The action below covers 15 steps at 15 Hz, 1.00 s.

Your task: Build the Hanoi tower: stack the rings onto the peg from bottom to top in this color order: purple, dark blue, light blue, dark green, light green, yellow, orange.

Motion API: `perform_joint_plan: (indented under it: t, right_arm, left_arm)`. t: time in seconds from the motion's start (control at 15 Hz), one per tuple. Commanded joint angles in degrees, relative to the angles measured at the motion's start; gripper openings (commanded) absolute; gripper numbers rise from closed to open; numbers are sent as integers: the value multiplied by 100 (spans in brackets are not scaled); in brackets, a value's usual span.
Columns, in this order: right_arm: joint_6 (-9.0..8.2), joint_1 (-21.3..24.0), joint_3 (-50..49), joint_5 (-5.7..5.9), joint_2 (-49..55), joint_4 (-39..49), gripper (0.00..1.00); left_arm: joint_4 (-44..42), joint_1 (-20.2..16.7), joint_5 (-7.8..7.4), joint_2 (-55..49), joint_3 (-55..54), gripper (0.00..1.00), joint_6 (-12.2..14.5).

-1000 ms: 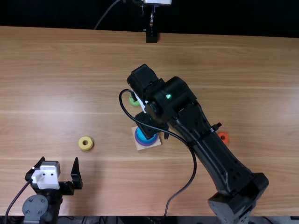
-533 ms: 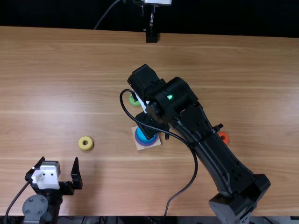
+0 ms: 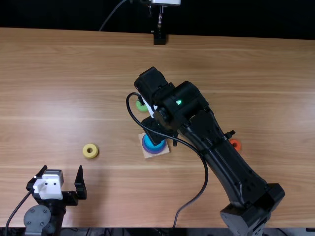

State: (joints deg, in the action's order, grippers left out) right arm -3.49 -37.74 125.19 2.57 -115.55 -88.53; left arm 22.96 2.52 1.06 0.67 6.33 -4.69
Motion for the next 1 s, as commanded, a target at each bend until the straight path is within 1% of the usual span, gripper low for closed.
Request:
perform_joint_plan:
  t: [0.0, 0.33, 0.6, 0.93]
  right_arm:
    - [-31, -14, 23, 28, 50, 19, 15]
    - [-52, -14, 76, 38, -231, 61, 15]
    - [-52, -6, 76, 38, -302, 346, 14]
    - [-42, 29, -56, 60, -337, 272, 14]
  left_arm:
    - [446, -24, -43, -67, -633, 100, 26]
    - [446, -24, -43, -67, -633, 100, 26]
    - [446, -24, -43, -67, -633, 100, 26]
    - [446, -24, -43, -67, -633, 100, 26]
